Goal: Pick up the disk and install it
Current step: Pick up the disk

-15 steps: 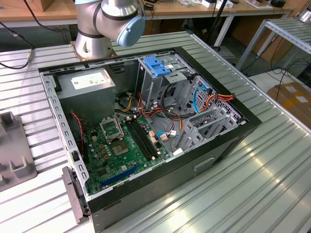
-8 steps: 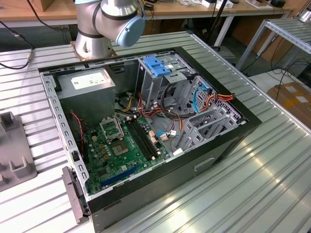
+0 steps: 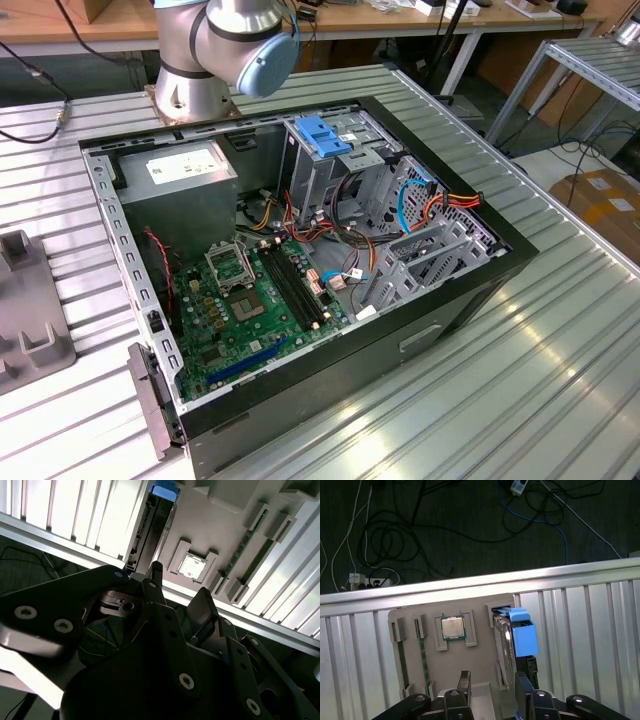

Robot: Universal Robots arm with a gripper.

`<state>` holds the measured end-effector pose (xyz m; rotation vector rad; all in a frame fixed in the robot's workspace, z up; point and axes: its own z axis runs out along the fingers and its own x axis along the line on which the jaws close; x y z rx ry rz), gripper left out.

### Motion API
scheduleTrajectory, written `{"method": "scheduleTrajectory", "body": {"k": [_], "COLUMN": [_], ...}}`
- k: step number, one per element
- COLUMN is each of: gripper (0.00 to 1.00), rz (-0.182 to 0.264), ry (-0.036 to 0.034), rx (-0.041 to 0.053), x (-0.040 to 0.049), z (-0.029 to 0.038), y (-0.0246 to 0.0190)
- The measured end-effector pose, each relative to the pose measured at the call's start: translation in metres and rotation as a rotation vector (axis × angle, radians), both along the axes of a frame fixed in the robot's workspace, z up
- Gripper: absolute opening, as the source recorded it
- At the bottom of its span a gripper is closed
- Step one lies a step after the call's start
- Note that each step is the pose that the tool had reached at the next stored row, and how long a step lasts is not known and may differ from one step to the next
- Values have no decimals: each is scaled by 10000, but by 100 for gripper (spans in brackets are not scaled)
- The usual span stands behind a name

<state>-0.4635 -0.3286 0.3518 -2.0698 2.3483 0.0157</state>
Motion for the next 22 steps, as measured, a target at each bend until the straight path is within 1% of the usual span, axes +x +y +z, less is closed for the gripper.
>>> {"method": "scheduleTrajectory", "body": {"k": [6, 16, 18, 22], "gripper": [48, 48, 48, 48], "rz": [0, -1, 0, 72], "ry": [2, 4, 3, 3], "rx": [8, 28, 29, 30], "x": [-4, -17, -23, -45], "z": [-17, -52, -62, -86], "y": [29, 63, 77, 140]}}
